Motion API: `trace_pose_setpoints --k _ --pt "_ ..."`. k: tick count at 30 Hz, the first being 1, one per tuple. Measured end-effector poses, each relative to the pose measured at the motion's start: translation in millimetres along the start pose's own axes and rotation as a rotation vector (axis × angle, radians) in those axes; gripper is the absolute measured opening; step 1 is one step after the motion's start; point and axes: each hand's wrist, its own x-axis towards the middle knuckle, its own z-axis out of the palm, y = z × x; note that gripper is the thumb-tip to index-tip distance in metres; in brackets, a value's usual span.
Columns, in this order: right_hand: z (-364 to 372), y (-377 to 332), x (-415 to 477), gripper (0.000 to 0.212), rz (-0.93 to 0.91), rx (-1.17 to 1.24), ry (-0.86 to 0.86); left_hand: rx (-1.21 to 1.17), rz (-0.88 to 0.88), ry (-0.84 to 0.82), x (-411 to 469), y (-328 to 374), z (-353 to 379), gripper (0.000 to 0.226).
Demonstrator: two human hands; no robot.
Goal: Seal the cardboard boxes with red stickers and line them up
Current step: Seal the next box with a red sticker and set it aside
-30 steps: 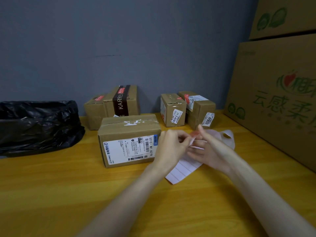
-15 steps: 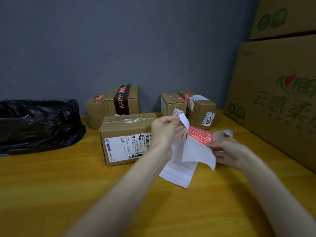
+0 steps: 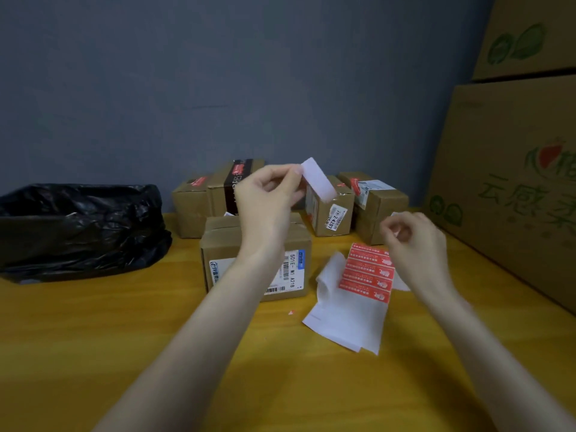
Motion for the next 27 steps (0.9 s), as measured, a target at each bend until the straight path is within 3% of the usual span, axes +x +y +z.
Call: trace_pose_setpoints --k 3,6,12,19,23,27 --pt "-2 -55 8 0.015 0.048 0.514 -0.245 0.284 0.294 0.011 9 -4 -12 0.013" --pt "4 -96 17 0.021 0.143 0.831 -0.506 0.388 0.417 0.024 18 -9 -21 0.01" --pt "36 -129 31 0.021 0.156 0.857 -0.481 0.577 0.633 0.041 31 -10 -44 0.005" --pt "54 -127 34 0.026 0.119 0.859 -0.467 0.767 0.844 -0.09 45 -21 -63 0.01" --pt "57 -116 44 0.029 0.084 0.841 -0.399 0.718 0.78 -0.128 49 -20 -70 0.019" --pt "45 -106 53 0.025 -0.095 0.678 -0.473 0.528 0.377 0.027 59 2 -77 0.028"
